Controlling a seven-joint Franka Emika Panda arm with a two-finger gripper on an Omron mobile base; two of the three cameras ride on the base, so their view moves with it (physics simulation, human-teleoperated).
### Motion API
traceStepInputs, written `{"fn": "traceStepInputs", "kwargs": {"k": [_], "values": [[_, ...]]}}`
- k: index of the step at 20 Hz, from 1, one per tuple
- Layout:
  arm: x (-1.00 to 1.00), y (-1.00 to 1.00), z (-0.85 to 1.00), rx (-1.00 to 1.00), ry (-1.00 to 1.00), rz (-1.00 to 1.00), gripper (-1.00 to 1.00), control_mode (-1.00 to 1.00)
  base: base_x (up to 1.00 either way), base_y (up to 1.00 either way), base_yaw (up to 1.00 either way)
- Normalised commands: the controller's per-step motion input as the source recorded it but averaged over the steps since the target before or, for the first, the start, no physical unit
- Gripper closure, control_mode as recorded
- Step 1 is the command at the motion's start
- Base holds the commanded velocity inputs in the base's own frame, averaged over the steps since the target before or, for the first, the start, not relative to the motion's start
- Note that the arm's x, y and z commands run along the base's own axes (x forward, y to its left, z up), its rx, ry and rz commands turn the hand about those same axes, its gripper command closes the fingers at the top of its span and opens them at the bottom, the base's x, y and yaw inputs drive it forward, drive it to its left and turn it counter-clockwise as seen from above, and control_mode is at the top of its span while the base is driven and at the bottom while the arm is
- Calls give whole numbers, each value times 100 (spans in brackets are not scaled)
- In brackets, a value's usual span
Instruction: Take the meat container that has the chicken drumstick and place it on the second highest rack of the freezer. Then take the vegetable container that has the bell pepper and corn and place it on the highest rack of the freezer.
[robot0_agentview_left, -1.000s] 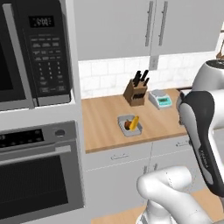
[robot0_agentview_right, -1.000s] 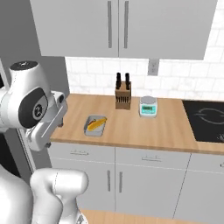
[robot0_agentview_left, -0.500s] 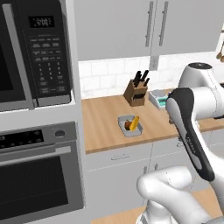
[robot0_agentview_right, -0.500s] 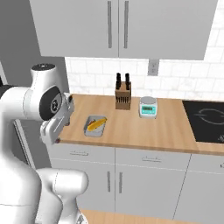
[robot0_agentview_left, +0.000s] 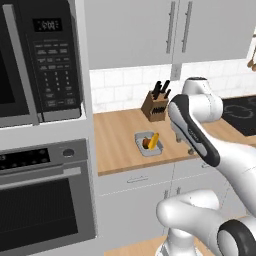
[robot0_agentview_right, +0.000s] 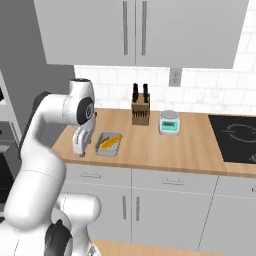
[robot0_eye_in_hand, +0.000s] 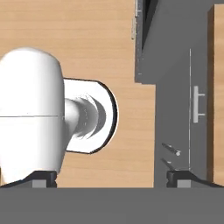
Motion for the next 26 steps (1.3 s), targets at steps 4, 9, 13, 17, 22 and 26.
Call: {"fn": "traceStepInputs", "kwargs": {"k": [4, 9, 13, 17, 22, 26], "values": [[49, 0, -51, 4, -5, 10, -100, -100, 0, 0, 0], [32, 0, -18, 12, -25, 11, -100, -100, 0, 0, 0], [60, 4, -30, 3, -6, 5, -100, -100, 0, 0, 0], [75, 13, -41, 0, 16, 4, -100, -100, 0, 0, 0], [69, 1, -43, 0, 16, 6, -100, -100, 0, 0, 0], [41, 0, -48, 0, -1, 7, -100, -100, 0, 0, 0]]}}
